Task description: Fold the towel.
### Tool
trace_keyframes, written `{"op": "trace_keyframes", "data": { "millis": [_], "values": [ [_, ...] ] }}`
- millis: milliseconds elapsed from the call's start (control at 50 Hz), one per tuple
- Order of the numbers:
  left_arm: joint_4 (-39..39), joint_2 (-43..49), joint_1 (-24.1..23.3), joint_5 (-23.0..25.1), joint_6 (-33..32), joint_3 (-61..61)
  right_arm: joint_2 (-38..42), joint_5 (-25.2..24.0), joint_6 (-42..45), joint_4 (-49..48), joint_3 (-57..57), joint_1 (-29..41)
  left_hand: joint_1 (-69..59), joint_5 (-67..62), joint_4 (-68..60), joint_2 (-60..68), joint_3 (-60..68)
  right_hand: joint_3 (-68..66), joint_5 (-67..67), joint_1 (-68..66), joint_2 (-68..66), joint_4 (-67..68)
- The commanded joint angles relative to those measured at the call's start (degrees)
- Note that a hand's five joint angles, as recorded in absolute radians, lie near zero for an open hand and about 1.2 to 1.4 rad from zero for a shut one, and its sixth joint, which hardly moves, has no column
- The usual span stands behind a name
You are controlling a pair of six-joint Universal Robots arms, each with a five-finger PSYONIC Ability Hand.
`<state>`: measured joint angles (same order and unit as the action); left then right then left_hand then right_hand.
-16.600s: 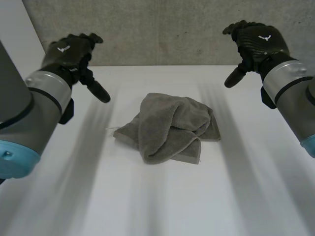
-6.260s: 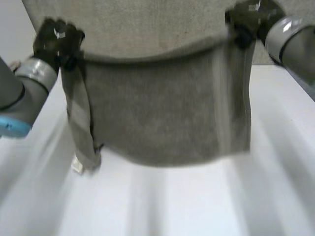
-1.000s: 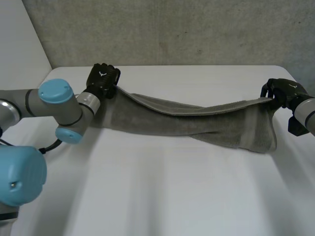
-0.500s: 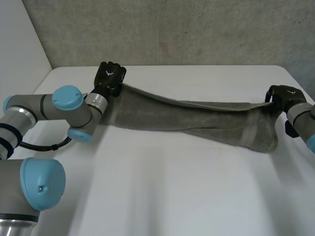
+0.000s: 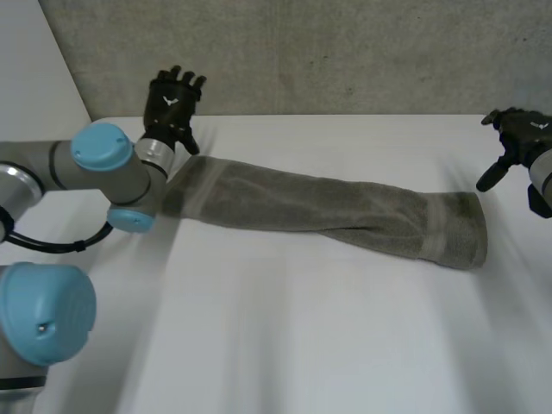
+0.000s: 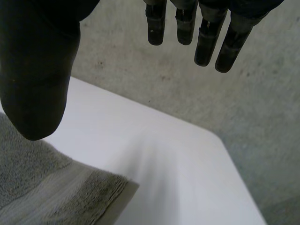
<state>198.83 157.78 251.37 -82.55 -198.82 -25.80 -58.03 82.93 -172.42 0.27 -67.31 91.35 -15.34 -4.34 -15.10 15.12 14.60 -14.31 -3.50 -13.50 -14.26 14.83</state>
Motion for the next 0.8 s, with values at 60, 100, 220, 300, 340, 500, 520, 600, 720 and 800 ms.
{"op": "trace_keyframes", "data": {
  "millis": [60,100,220,300,340,500,520,600,720,800],
  "values": [
    [0.06,-14.23,3.15,-2.00,-0.25,-19.95,-8.77,-0.84,5.43,-0.10,-9.68,0.32,-0.41,-1.42,-0.65,0.63,1.15,4.31,3.50,3.50,4.26,-4.83],
    [0.15,-16.25,3.59,-1.48,-0.34,-23.65,-11.39,-1.89,7.97,-0.10,-14.14,1.11,-0.93,-1.93,-1.17,1.14,1.66,4.31,3.50,3.50,4.26,-4.83],
    [-0.20,-18.91,6.31,2.82,-4.28,-32.72,-13.69,-2.60,11.66,-0.71,-22.76,1.90,-6.47,-7.47,-6.71,6.68,7.21,4.31,3.50,3.50,4.26,-4.83],
    [-0.64,-18.82,8.17,4.77,-8.78,-34.93,-13.52,-3.21,12.20,-1.15,-25.58,1.82,-9.85,-10.85,-10.09,10.06,10.58,-4.98,-5.79,-5.79,-5.03,4.46],
    [-1.25,-18.30,8.69,6.69,-13.07,-35.98,-13.25,-3.74,12.20,-1.59,-26.73,1.82,-10.68,-11.69,-10.93,10.90,11.42,-9.40,-10.21,-10.21,-9.45,8.88],
    [-1.08,-15.14,8.70,7.84,-15.90,-35.38,-9.04,-4.01,12.46,-3.61,-29.28,1.03,-11.52,-12.53,-11.77,11.74,12.26,-13.77,-14.58,-14.58,-13.82,13.25],
    [-1.08,-15.13,8.70,7.84,-15.90,-35.37,-8.69,-3.92,12.46,-3.70,-29.46,1.03,-11.53,-12.53,-11.77,11.74,12.26,-13.77,-14.58,-14.58,-13.82,13.25],
    [-0.90,-12.94,8.52,7.93,-16.07,-33.62,-8.16,-3.83,12.46,-4.49,-29.98,0.94,-12.70,-13.71,-12.95,12.92,13.44,-13.77,-14.58,-14.58,-13.82,13.25],
    [-0.90,-10.04,8.08,7.93,-16.16,-30.90,-7.80,-3.48,12.46,-7.30,-31.22,0.94,-14.88,-15.89,-15.13,15.10,15.62,-15.29,-16.09,-16.10,-15.34,14.77],
    [-0.99,-8.81,7.90,8.11,-16.07,-29.75,-7.28,-3.39,12.46,-8.62,-31.65,0.94,-18.23,-19.24,-18.48,18.45,18.97,-17.47,-18.28,-18.28,-17.52,16.95]
  ]
}}
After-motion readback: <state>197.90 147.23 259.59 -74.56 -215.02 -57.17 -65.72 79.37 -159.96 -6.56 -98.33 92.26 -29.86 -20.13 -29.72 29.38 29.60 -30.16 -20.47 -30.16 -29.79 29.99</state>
